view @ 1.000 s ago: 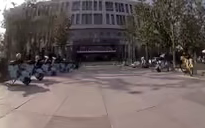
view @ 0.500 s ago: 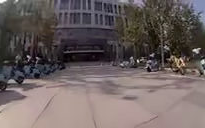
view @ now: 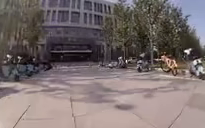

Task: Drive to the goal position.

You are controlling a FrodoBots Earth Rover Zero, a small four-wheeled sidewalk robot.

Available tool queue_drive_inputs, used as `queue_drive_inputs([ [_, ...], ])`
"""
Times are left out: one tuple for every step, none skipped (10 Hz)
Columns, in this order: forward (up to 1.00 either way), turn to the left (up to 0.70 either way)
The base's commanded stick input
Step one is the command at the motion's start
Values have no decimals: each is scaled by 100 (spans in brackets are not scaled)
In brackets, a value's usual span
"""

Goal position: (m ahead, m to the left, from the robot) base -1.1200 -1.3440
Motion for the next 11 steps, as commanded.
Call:
queue_drive_inputs([
  [100, 1],
  [100, 1],
  [100, 1],
  [100, 4],
  [100, 8],
  [100, 23],
  [100, 42],
  [100, 42],
  [100, 42],
  [100, 42],
  [100, 42],
])
